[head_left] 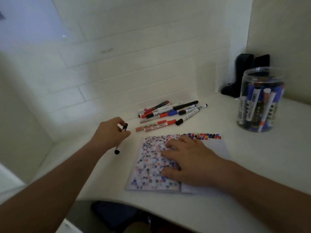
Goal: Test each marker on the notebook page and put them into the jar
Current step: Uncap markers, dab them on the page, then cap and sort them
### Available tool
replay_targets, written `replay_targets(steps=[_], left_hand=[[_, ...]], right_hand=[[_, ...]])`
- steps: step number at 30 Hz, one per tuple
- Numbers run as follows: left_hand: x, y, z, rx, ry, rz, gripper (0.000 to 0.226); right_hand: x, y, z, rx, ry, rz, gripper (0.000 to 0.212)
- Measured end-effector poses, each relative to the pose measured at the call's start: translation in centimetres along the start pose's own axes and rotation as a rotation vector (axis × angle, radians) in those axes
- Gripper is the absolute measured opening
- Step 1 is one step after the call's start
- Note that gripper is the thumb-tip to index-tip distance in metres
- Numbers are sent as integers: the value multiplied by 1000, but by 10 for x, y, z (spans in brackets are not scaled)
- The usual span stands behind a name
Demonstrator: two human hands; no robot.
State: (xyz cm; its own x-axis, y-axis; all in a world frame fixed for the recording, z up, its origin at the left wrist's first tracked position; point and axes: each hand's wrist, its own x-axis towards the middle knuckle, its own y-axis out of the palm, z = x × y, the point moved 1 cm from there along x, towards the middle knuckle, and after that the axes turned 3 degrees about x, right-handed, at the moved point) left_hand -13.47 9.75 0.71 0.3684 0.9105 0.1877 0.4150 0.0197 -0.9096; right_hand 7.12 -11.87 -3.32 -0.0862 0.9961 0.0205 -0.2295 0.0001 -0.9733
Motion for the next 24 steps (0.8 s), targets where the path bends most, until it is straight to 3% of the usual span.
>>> replay_targets(steps=[7, 11, 20, 24], left_hand=[[9, 15, 60, 474, -49, -140, 26], [13, 17, 77, 295, -304, -110, 35], [24, 7, 96, 155, -323, -73, 36], [19, 11, 73, 296, -238, -154, 37]], right_hand=[[-3, 1, 1, -19, 21, 14, 75], [-3, 1, 0, -15, 20, 10, 71], [-3, 1, -1, -19, 17, 19, 71], [-2, -1, -1, -16, 13, 29, 69]])
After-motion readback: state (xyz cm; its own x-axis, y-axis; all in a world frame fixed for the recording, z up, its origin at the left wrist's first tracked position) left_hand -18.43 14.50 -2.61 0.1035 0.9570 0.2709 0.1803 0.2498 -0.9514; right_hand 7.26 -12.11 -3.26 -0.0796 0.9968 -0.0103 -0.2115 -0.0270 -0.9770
